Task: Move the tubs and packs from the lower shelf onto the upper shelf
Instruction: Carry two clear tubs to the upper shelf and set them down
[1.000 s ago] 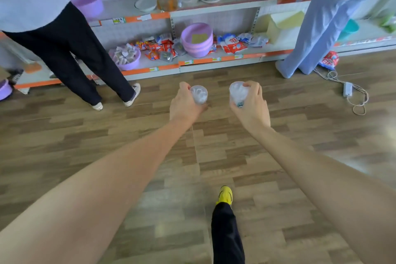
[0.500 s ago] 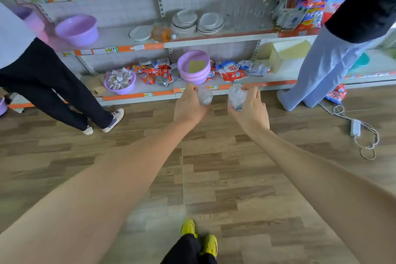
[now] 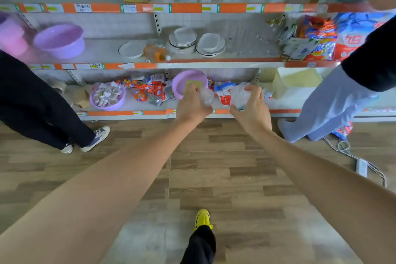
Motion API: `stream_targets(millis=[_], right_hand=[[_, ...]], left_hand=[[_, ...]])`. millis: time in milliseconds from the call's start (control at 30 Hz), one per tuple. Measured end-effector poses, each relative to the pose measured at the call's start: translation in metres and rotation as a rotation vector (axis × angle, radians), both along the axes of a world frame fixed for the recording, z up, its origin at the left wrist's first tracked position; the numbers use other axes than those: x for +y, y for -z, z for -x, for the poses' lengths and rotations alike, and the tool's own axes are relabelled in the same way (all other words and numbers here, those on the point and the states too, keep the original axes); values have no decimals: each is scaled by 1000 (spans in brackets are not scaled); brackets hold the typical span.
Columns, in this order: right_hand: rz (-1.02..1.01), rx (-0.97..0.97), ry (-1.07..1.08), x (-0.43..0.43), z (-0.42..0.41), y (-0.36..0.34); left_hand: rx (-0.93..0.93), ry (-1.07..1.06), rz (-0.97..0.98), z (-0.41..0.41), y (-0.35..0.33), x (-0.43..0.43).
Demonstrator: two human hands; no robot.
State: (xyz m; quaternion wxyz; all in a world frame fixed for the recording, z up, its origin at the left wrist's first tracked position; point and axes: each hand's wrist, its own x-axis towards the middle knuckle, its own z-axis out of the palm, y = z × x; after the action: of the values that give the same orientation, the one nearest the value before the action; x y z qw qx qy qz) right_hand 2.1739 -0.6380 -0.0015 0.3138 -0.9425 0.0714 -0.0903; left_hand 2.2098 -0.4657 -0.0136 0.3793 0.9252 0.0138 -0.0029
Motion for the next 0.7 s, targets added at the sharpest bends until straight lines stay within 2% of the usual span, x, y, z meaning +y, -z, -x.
stream_targets(millis=[367, 700], right_hand=[[-11, -31, -28, -16, -177, -31], [5, -144, -153, -5, -322, -77]], left_hand=[[-27, -69, 49, -168, -31, -11], [-169, -175, 51, -291, -82, -2]])
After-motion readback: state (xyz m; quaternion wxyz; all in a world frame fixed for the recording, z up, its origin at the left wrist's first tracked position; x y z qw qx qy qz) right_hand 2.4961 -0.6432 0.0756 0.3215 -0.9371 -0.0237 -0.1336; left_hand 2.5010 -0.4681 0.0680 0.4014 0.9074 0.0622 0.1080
